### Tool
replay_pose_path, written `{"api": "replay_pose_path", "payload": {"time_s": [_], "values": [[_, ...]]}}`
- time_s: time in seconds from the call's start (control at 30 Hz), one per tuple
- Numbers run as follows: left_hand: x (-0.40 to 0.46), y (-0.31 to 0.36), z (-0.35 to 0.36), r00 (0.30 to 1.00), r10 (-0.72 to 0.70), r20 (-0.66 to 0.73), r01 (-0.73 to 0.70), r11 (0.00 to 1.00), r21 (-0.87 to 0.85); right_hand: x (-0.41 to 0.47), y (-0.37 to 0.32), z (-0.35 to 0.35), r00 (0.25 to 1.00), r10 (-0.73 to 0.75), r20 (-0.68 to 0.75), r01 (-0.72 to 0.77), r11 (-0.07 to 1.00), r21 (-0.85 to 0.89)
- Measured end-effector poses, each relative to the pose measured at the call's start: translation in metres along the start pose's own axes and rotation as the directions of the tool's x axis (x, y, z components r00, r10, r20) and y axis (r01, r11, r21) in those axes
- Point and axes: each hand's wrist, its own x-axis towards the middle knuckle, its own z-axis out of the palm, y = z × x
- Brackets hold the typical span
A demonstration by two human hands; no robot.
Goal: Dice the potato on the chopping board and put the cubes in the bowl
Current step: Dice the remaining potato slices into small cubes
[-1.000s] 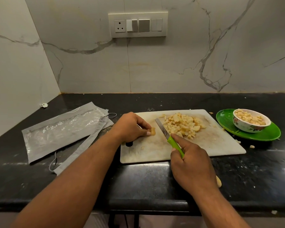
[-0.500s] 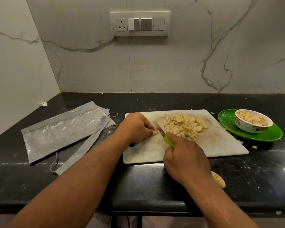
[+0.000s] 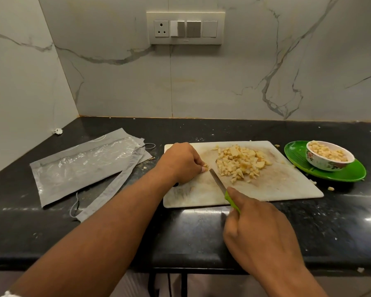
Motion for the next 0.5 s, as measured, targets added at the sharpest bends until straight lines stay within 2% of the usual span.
{"api": "replay_pose_path", "payload": {"time_s": [0.1, 0.2, 0.33, 0.5], "values": [[-0.004, -0.001, 0.001, 1.000, -0.001, 0.001, 0.001, 1.000, -0.015, 0.017, -0.011, 0.005, 0.998, -0.002, -0.059, 0.004, 0.999, 0.034], [-0.008, 0.001, 0.002, 0.999, -0.018, -0.035, 0.017, 1.000, -0.026, 0.041, -0.022, 0.018, 0.999, 0.020, -0.039, -0.018, 0.998, 0.052], [-0.006, 0.001, 0.001, 0.996, -0.026, -0.081, 0.022, 0.998, -0.050, 0.039, -0.022, 0.030, 0.999, 0.022, -0.047, -0.020, 0.998, 0.053], [-0.001, -0.003, 0.001, 0.996, -0.041, -0.075, 0.035, 0.996, -0.079, 0.037, -0.019, 0.038, 0.994, 0.016, -0.111, -0.012, 0.999, 0.042]]}}
